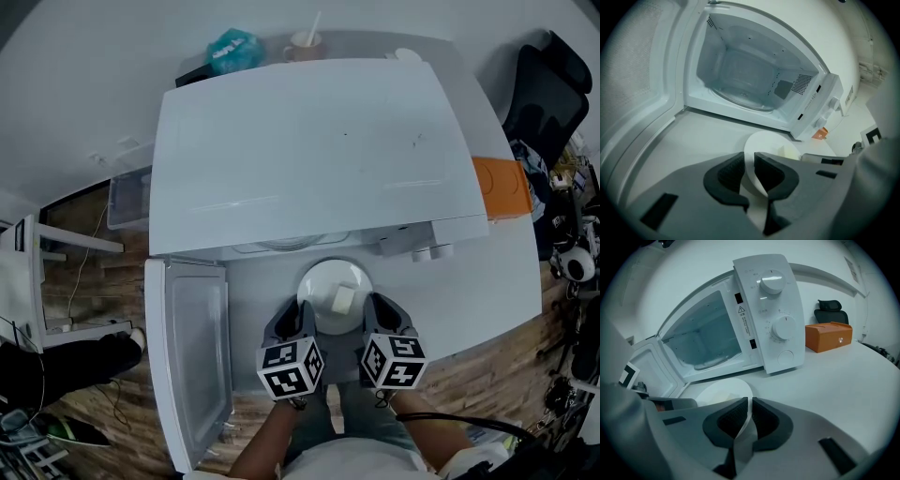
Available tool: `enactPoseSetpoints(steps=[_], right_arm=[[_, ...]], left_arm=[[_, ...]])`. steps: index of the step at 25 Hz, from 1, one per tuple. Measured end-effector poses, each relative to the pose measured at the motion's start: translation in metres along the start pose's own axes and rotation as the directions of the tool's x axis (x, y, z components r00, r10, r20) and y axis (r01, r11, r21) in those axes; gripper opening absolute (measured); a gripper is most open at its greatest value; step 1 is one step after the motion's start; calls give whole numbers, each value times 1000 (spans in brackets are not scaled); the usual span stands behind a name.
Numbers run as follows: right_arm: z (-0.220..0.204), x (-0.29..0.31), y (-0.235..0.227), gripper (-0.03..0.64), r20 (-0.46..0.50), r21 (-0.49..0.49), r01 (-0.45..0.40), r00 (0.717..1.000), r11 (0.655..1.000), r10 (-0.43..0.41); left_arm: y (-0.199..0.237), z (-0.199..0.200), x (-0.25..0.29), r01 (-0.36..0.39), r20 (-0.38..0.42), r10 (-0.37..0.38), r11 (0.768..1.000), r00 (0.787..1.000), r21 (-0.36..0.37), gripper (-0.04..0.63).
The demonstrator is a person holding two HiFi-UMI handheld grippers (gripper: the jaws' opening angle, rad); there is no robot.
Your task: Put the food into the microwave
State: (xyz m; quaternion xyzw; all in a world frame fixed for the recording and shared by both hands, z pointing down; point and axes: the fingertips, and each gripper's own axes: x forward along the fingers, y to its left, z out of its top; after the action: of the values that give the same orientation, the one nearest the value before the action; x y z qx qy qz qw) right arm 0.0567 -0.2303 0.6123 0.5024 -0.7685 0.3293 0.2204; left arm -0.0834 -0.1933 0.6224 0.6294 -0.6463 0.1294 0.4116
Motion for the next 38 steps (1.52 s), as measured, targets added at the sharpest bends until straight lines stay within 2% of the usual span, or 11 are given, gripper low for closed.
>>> enactPoseSetpoints(steps=[38], right_arm=[[38,-18,63,29,57,-79,-111,992,991,116]], left_arm=[[25,40,-61,-48,142,56,997,988,-61,67]])
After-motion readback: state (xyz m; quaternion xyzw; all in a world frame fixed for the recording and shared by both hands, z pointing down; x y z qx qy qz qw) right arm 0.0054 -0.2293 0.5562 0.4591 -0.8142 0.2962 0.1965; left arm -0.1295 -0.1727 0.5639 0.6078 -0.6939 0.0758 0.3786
